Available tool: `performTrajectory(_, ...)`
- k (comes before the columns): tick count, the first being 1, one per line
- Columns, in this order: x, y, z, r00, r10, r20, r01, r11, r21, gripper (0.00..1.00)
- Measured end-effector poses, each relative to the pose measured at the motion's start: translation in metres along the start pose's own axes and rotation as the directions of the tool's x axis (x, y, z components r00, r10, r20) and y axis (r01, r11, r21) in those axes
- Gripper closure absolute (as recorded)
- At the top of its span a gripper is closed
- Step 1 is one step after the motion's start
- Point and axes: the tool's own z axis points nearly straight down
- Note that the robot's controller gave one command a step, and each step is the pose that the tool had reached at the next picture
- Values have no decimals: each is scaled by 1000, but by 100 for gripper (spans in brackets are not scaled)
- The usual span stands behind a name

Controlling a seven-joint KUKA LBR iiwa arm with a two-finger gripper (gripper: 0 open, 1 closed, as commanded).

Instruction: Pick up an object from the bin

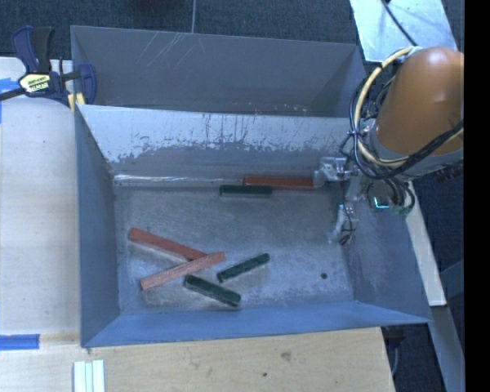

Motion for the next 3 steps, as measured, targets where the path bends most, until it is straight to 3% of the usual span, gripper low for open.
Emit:
performTrajectory(1, 49, 59, 25, 1000, -27, 7, 27, 1000, 0, 0)
performTrajectory(2, 47, 106, 113, 998, -62, -1, 62, 998, -2, 0)
performTrajectory(3, 45, 103, 108, 998, -59, 7, 59, 998, 1, 100)
